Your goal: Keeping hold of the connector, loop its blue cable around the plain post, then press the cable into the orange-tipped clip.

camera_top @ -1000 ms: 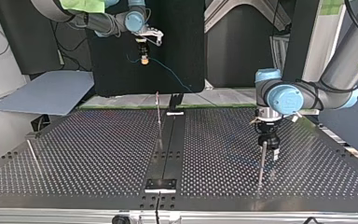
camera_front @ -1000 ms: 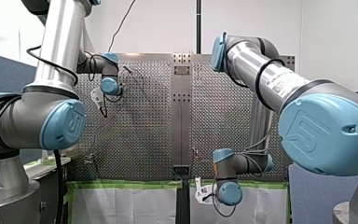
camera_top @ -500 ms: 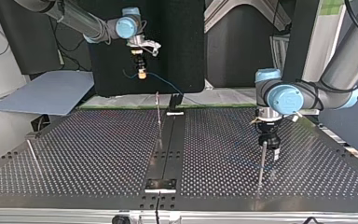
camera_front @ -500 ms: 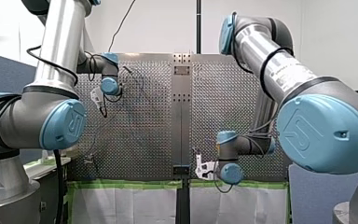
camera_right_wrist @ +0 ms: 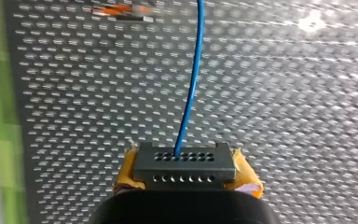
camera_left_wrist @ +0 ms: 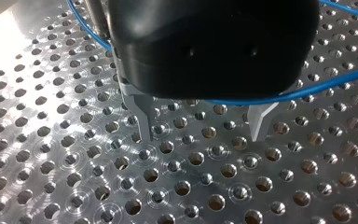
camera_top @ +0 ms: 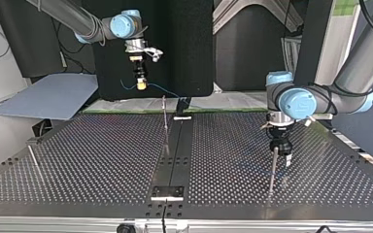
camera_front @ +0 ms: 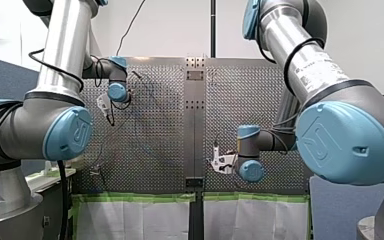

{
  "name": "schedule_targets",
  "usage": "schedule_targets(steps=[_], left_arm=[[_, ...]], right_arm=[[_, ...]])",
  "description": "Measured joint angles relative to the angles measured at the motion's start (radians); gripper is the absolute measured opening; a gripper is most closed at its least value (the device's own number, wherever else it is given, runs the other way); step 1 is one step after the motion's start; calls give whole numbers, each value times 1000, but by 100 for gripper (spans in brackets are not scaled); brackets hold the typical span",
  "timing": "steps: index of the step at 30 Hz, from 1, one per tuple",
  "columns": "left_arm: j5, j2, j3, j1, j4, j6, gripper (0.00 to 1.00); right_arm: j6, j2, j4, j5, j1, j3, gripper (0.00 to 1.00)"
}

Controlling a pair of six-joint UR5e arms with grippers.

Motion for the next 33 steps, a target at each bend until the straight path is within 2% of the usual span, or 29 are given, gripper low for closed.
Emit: schedule_targets(steps=[7,10,20,27,33], left_arm=[[0,0,0,3,0,0,98],[0,0,0,3,0,0,98],[0,0,0,4,-3,0,98],[0,0,0,3,-7,0,98],[-1,0,0,2,-21,-8,98]], right_arm=[[0,-59,-14,-2,-18,2,0],[-2,-65,-13,-2,-23,2,0],[-24,9,-28,4,-19,2,0],[-27,60,-39,4,-22,2,0],[-28,71,-40,5,-29,2,0]])
